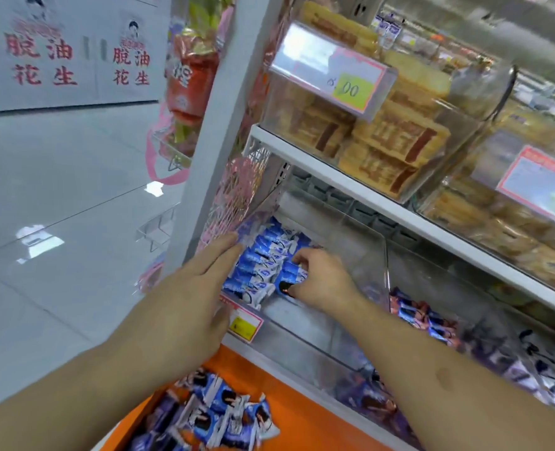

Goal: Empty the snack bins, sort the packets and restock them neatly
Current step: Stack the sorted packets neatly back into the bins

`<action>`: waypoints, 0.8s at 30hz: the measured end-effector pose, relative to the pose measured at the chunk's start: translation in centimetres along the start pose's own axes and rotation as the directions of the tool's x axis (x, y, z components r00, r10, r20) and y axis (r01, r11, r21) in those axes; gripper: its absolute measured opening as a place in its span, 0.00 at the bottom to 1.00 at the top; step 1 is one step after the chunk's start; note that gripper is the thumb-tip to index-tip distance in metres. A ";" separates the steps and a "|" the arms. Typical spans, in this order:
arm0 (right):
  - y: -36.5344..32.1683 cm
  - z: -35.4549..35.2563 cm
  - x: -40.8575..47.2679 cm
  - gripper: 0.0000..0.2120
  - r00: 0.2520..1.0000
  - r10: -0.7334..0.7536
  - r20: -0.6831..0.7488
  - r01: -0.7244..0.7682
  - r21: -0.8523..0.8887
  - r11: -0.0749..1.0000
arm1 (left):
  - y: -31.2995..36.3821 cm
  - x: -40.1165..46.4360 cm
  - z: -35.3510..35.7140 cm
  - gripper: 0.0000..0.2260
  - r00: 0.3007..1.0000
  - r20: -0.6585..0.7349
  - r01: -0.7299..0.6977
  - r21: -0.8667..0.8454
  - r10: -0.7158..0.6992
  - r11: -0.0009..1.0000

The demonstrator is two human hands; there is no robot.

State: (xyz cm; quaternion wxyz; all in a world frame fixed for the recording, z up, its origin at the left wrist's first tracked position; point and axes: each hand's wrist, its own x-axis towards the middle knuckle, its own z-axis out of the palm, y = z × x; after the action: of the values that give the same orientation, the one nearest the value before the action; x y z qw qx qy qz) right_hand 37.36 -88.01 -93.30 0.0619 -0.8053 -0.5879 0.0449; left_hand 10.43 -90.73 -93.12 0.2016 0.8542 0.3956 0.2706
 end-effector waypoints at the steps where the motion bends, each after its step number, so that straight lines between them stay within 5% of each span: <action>1: 0.1 -0.1 -0.1 0.20 1.000 0.012 -0.015 -0.012 0.004 1.000 | 0.1 0.0 -0.1 0.42 1.000 0.007 0.010 0.001 -0.010 1.000; 13: -0.5 -0.2 -0.8 0.19 0.994 0.093 -0.055 -0.090 0.048 0.995 | 0.6 0.2 -0.6 0.41 0.995 0.068 0.069 0.024 -0.071 0.997; 24: -1.0 -2.5 -4.0 0.24 0.996 0.008 -0.092 0.000 0.092 0.996 | -0.1 -0.5 -1.3 0.38 0.997 0.073 0.029 0.001 -0.029 1.000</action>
State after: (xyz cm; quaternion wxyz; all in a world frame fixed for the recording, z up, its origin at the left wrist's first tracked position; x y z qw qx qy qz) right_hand 35.57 -91.69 -90.69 0.1258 -0.8040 -0.5802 0.0345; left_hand 9.26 -90.87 -92.29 0.2196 0.8576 0.4005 0.2363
